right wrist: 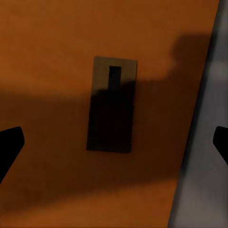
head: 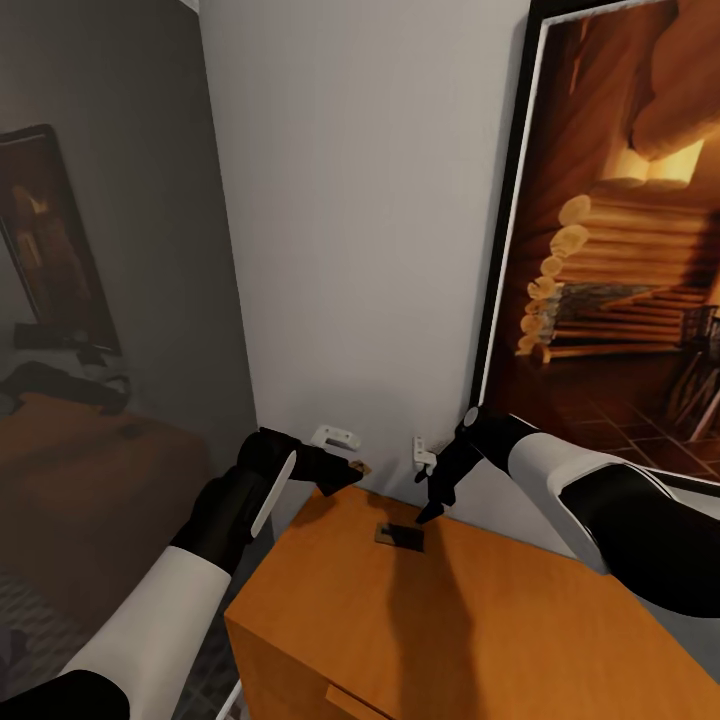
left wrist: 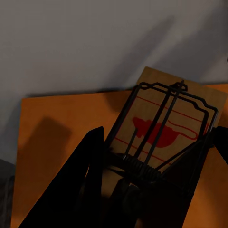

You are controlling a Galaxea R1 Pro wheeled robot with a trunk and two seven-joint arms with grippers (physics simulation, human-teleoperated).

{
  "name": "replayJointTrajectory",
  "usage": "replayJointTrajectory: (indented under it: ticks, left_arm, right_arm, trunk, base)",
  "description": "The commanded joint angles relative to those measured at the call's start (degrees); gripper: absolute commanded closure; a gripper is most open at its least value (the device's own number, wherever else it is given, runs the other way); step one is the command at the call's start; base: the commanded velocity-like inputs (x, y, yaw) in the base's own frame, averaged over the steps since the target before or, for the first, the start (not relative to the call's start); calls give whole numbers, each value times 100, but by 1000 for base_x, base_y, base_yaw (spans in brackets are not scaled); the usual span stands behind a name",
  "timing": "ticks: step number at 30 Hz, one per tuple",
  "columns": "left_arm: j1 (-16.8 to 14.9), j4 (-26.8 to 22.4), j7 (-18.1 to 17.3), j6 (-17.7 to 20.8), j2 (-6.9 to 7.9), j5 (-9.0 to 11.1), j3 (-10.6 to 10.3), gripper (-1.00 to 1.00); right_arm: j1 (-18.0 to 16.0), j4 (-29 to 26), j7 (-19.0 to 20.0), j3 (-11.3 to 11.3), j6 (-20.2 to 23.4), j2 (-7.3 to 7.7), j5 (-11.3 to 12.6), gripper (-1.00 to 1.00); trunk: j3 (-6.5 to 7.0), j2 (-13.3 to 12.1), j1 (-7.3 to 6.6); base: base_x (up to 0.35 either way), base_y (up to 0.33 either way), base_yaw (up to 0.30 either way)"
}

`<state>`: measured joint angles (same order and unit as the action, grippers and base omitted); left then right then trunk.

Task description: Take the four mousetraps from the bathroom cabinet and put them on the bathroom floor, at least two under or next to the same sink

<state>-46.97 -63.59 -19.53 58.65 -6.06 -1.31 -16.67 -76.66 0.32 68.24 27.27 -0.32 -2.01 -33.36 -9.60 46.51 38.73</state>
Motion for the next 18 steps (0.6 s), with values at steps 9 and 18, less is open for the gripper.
replayJointTrajectory:
  ticks: [9,18]
  left_arm:
    - [-5,-4,-24,23,0,-18,-2,100]
    - [-5,-4,-24,23,0,-18,-2,100]
  right_arm:
    - [-7,3,32,-29,-3,-1,-39,-100]
    - [-7,3,40,-29,-3,-1,-39,-100]
  trunk:
    - [-9,8,1]
    - [-81,168,89]
  base:
    - [0,0,0]
    - [0,0,0]
